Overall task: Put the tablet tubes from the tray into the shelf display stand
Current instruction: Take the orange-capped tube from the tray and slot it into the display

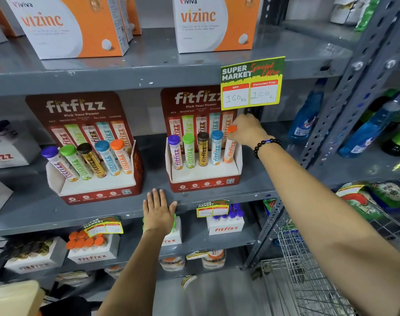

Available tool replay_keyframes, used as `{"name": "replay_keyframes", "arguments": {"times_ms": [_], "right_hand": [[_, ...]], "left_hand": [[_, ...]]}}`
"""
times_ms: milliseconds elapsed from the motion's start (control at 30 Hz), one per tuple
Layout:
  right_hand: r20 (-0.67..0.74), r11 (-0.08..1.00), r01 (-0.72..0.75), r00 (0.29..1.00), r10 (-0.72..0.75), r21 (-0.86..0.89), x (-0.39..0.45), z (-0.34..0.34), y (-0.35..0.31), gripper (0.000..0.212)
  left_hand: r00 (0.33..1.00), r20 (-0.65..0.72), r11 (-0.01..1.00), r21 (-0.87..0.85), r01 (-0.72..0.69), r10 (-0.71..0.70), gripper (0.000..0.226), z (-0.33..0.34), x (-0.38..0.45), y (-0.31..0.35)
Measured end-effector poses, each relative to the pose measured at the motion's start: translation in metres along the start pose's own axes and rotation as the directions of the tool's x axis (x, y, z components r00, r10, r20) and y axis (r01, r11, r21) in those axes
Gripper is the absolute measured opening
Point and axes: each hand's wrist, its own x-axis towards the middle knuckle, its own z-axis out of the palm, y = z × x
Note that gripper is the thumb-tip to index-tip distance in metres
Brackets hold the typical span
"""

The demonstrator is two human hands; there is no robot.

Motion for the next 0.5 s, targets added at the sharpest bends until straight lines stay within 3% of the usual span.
{"name": "replay_keyframes", "arguments": {"times_ms": [500], "right_hand": [[-0.021, 0.999, 0.015, 1.0, -0.014, 0.034, -0.004, 0.023, 0.013, 0.028]], "left_hand": [[0.999, 0.054, 1.0, -0.006, 0.003, -0.003, 0.064, -0.005, 0.0, 0.0]]}}
